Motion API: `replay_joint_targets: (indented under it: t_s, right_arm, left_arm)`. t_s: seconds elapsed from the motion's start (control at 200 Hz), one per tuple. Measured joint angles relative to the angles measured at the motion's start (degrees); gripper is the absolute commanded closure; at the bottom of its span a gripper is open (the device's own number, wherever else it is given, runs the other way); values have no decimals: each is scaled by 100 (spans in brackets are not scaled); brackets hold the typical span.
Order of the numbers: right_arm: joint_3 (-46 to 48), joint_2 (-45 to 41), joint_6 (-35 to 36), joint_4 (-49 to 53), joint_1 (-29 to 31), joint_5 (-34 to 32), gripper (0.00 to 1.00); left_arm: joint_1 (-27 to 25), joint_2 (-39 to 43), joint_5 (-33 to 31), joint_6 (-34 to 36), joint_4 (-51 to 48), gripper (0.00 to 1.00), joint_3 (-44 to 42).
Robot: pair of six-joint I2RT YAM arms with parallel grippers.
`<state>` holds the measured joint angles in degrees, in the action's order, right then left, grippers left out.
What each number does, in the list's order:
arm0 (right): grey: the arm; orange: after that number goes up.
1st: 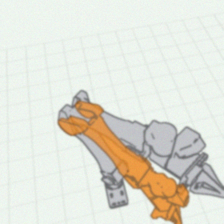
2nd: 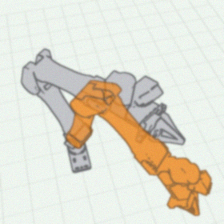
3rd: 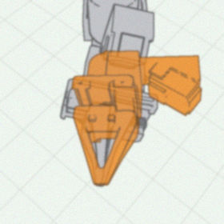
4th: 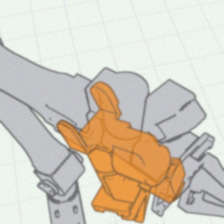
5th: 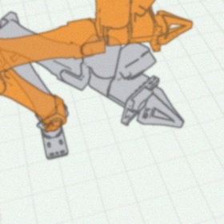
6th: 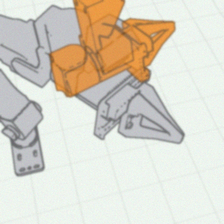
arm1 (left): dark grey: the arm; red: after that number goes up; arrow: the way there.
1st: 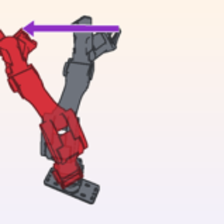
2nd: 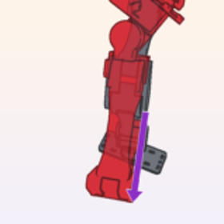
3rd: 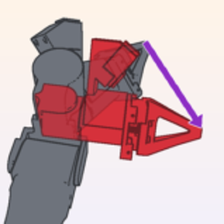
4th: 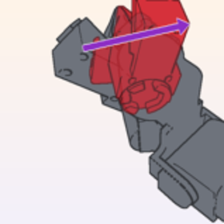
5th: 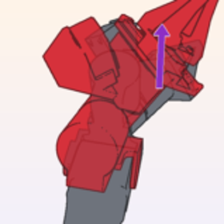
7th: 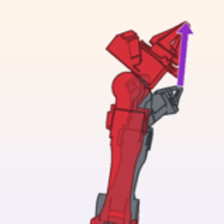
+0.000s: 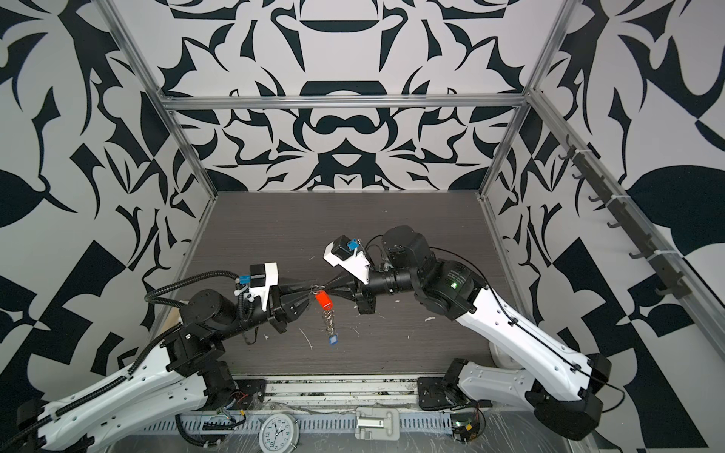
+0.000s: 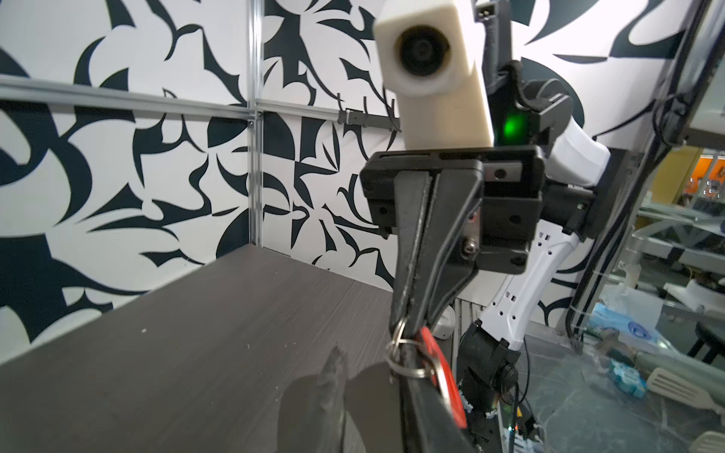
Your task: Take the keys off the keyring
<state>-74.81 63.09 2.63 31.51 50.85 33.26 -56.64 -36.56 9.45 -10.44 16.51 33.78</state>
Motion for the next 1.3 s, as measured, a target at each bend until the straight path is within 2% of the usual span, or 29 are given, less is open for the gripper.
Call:
replay_joint_targets:
  t_s: [0.185, 0.38, 0.545, 0.75, 0.915, 1.07, 1.3]
  right_arm:
    - [0, 0, -76, 251, 15, -695, 100]
    - [-90, 42, -50, 634, 264, -1541, 100]
    - [-166, 125, 35, 739, 446, -1878, 100]
    - [-166, 122, 94, 726, 474, -1926, 100]
    - [-162, 55, 122, 680, 474, -1915, 100]
    - [-153, -50, 122, 577, 474, -1860, 100]
    - [-142, -83, 120, 448, 474, -1714, 100]
  left_arm:
    - [0, 291, -634, -192, -584, 54, 17]
    - [0, 538, -1342, -391, -1226, 33, 195]
    - [0, 326, -1202, -472, -1453, 29, 492]
    - [0, -299, -752, -433, -1910, 24, 955]
    - [0, -317, -520, -442, -2234, 23, 955]
    - [0, -334, -382, -455, -2232, 28, 949]
    - [0, -498, -317, -350, -2205, 46, 944]
